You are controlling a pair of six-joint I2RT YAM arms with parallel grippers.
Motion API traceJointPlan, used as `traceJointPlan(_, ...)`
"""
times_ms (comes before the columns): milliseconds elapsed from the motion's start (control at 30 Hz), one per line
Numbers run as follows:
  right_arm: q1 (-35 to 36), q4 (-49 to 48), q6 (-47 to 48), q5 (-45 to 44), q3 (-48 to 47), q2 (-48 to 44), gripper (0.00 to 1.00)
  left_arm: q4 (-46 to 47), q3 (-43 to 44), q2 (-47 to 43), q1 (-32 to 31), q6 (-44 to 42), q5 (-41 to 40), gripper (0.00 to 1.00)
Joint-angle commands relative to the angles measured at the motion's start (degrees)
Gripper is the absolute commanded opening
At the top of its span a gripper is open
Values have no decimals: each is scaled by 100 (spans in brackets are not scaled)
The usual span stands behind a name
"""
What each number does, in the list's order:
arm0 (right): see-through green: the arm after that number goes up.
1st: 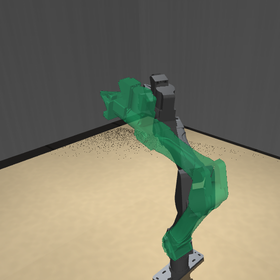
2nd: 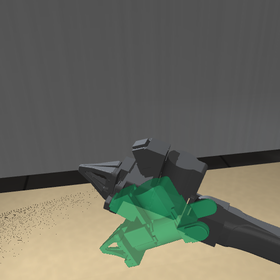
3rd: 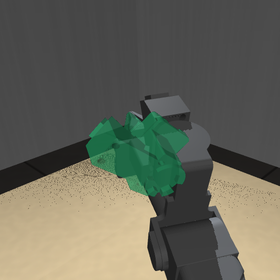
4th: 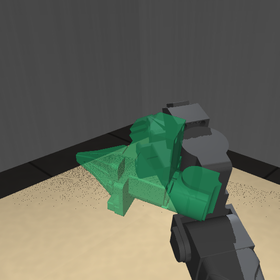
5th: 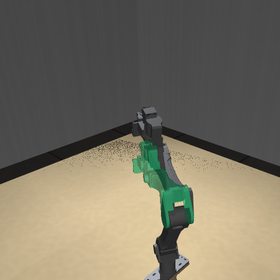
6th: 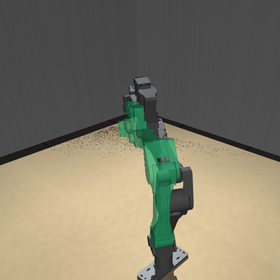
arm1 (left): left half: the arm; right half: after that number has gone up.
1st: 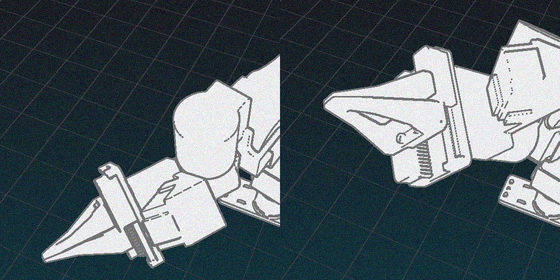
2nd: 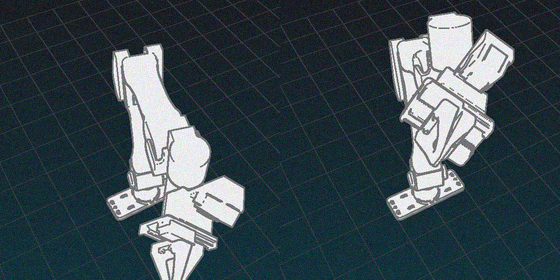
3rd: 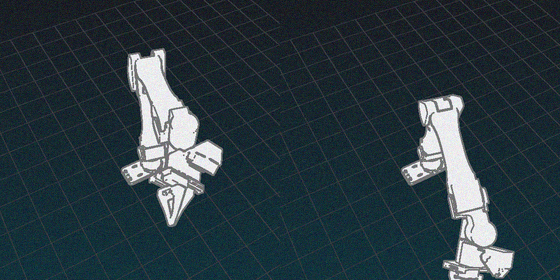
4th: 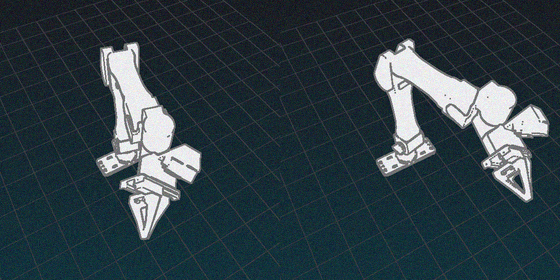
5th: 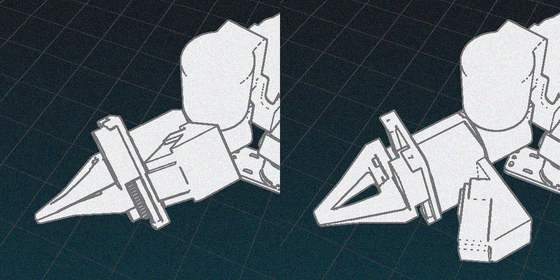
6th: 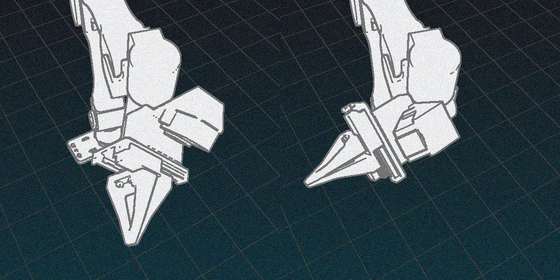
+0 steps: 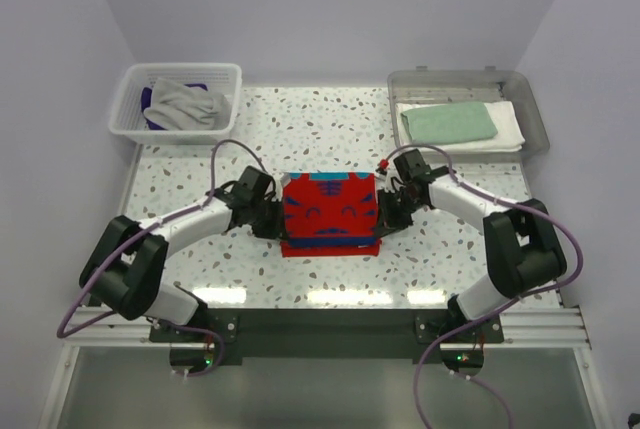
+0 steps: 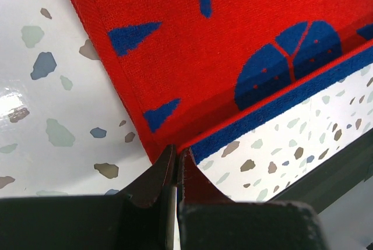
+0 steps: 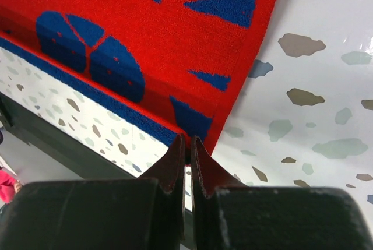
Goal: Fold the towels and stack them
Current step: Fold the towel
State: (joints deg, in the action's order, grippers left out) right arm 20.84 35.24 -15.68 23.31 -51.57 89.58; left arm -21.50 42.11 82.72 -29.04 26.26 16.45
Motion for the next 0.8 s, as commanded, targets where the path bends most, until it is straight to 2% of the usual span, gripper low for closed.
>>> traceJointPlan(0, -168, 325, 144, -845, 130, 42, 0, -505, -212, 60, 91, -95, -783, 0)
traceJointPlan(167, -159, 325, 162, -855, 174, 121, 0, -487, -299, 52, 74, -60, -792, 3)
traceJointPlan(233, -168, 308, 162, -854, 200, 95, 6, -487, -326, -1, 65, -42, -783, 8)
traceJointPlan(300, -168, 325, 179, -802, 218, 86, 16, -513, -335, -54, 65, -16, -783, 20)
traceJointPlan(333, -159, 351, 197, -732, 226, 60, 26, -531, -326, -141, 65, -7, -766, 26)
traceJointPlan(367, -159, 378, 215, -671, 226, -19, 32, -557, -317, -194, 56, 2, -757, 37)
traceJointPlan(400, -133, 421, 215, -592, 209, -89, 39, -618, -300, -256, 56, 28, -722, 41)
traceJointPlan(467, -107, 553, 232, -530, 174, -378, 42, -689, -230, -501, 56, 54, -661, 54)
traceJointPlan(600, -45, 913, 294, -319, -141, -888, 47, -978, 25, -994, 30, 151, -572, 59)
traceJointPlan(767, 34, 994, 206, -204, -389, -1232, 47, -1102, 341, -1267, -58, 309, -432, 60)
